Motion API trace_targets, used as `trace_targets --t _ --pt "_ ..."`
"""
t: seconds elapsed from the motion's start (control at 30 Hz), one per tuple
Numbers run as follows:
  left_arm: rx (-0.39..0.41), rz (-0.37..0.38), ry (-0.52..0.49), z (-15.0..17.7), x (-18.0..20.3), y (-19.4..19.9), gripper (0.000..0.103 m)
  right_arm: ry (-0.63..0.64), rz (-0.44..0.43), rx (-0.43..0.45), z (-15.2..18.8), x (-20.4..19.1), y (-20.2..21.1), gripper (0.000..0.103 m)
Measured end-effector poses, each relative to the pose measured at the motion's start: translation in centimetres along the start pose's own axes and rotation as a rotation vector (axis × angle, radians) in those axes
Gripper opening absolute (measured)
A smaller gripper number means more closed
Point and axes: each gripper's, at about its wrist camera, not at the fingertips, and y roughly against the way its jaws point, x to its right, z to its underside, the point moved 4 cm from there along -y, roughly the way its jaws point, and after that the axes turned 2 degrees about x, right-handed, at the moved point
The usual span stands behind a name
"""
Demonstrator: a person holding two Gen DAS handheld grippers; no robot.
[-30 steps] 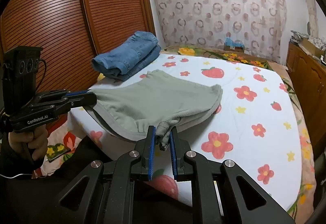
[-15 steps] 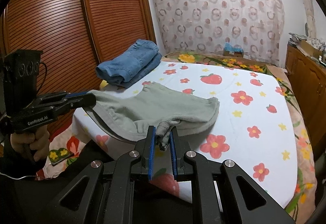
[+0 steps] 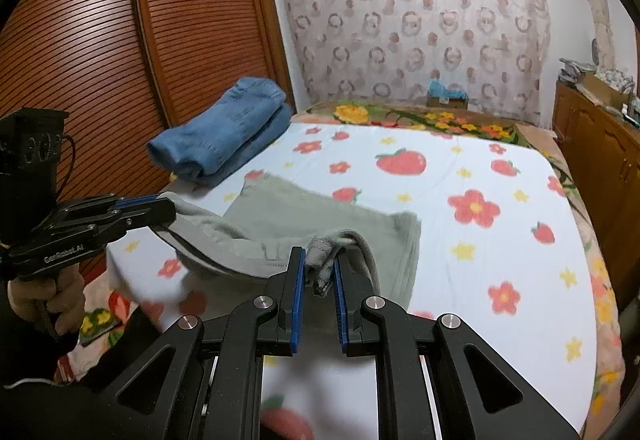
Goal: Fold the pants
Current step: 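Carry the held hem over and lower it onto the garment with both tools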
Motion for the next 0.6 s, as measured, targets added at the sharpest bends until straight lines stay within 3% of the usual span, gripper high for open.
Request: trace_targets --t 0.23,0.6 --pt "0.009 -0.025 0.007 -1.6 -1.2 -1.7 0.01 -0.004 0.017 -0.005 -1.1 1.2 -3.2 0.013" --pt "-0.063 -0.059 0.027 0.2 -2.5 -4.0 0.01 0.013 0.026 -0.076 -1.4 1.4 -7.0 0.013"
